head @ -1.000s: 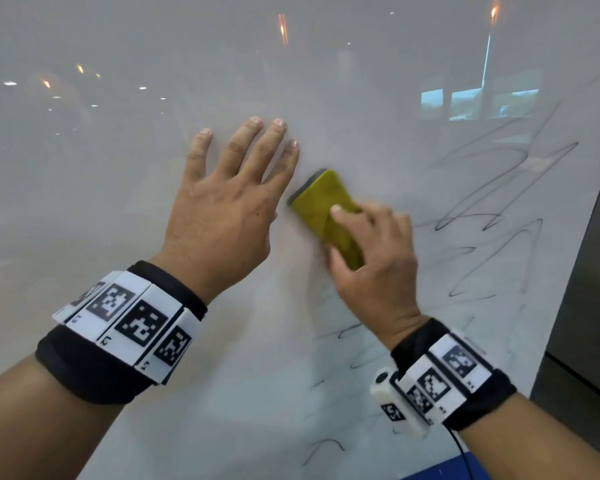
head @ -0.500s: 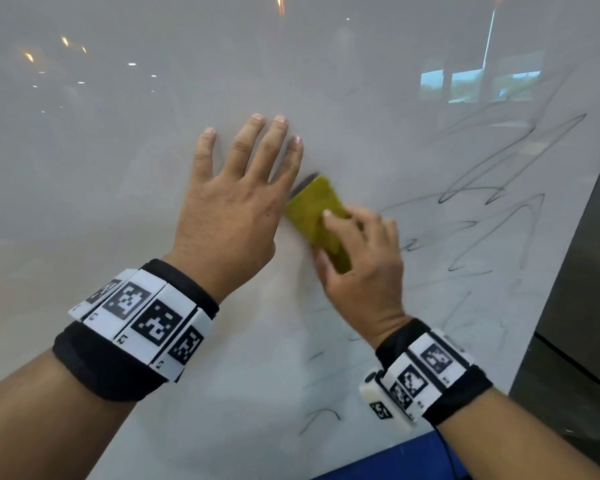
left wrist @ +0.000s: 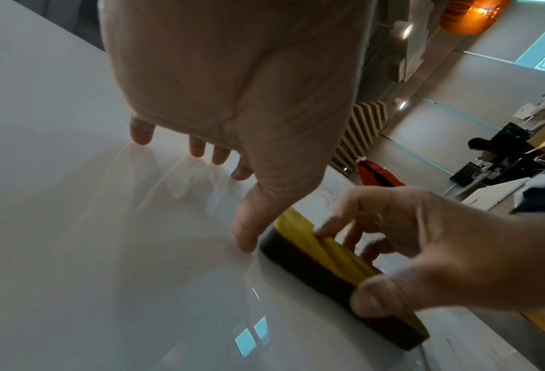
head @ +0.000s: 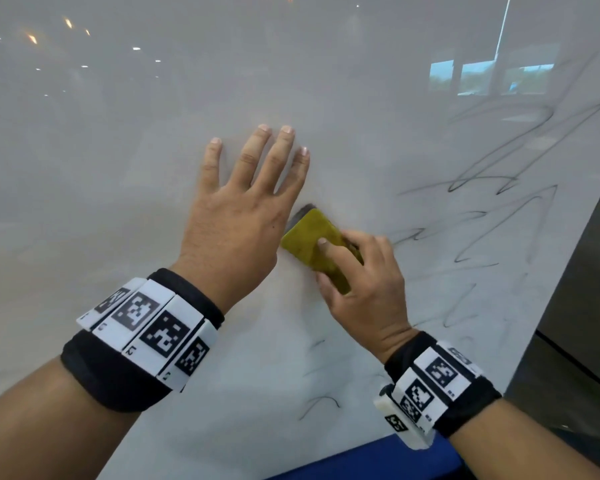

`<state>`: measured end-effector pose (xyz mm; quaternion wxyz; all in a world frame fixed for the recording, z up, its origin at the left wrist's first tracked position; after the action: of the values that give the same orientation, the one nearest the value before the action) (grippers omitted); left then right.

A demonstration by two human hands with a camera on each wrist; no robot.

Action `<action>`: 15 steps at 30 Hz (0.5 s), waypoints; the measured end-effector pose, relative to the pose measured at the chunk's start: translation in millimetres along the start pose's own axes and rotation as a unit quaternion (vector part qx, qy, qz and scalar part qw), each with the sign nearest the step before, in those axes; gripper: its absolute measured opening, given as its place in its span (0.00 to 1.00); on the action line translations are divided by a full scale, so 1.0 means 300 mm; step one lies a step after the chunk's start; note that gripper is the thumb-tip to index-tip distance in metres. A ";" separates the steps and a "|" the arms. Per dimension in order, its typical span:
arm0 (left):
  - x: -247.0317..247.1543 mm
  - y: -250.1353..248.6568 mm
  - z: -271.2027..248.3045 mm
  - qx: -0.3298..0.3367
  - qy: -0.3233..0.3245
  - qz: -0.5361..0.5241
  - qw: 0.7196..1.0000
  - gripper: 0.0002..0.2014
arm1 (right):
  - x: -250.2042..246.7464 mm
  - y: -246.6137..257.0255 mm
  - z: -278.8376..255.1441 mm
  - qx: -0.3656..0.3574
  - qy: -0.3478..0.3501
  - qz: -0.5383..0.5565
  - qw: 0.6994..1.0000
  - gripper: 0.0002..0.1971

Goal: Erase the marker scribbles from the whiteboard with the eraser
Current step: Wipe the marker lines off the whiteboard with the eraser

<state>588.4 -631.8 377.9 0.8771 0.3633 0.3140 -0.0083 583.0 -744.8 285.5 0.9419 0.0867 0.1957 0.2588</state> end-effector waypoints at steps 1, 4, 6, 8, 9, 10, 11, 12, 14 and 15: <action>0.001 -0.001 -0.001 -0.003 0.001 -0.001 1.000 0.40 | -0.004 0.002 0.010 -0.018 0.014 -0.003 1.000 0.19; 0.001 -0.004 0.000 -0.018 0.005 -0.006 1.000 0.38 | -0.077 -0.051 0.102 -0.013 -0.015 -0.008 1.000 0.22; 0.002 -0.012 0.005 -0.029 0.004 -0.008 1.000 0.37 | -0.137 -0.117 0.159 0.046 -0.064 0.011 0.997 0.22; 0.003 -0.020 0.011 -0.035 0.000 -0.007 0.999 0.37 | -0.140 -0.128 0.154 0.074 -0.079 0.015 0.994 0.22; 0.003 -0.024 0.013 -0.040 -0.002 -0.007 0.999 0.38 | -0.123 -0.108 0.134 0.063 -0.067 0.009 0.996 0.22; -0.001 -0.027 0.015 -0.043 -0.006 -0.007 0.999 0.38 | -0.097 -0.082 0.110 0.038 -0.047 0.001 0.998 0.23; -0.007 -0.032 0.017 -0.044 -0.010 -0.005 0.999 0.38 | -0.074 -0.060 0.089 0.007 -0.020 -0.006 1.000 0.23; -0.016 -0.038 0.023 -0.041 -0.016 0.000 0.999 0.37 | -0.063 -0.051 0.082 -0.019 0.006 -0.012 1.000 0.23; -0.029 -0.053 0.037 -0.034 -0.025 0.004 0.999 0.34 | -0.086 -0.069 0.114 -0.042 0.015 -0.024 0.999 0.22; -0.033 -0.057 0.048 -0.032 -0.028 0.001 0.999 0.32 | -0.116 -0.096 0.146 -0.031 -0.005 -0.026 0.999 0.22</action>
<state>584.1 -655.9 380.3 0.8968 0.3346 0.2896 -0.0076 586.7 -790.1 328.8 0.9514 0.0538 0.1853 0.2399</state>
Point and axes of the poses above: each hand's wrist, its own z-axis towards the middle knuckle, its own x-axis out of the palm, y = z × x, the point moved 10 cm from there along z, towards the middle knuckle, and after that the axes turned 9 degrees about x, right-handed, at the moved point
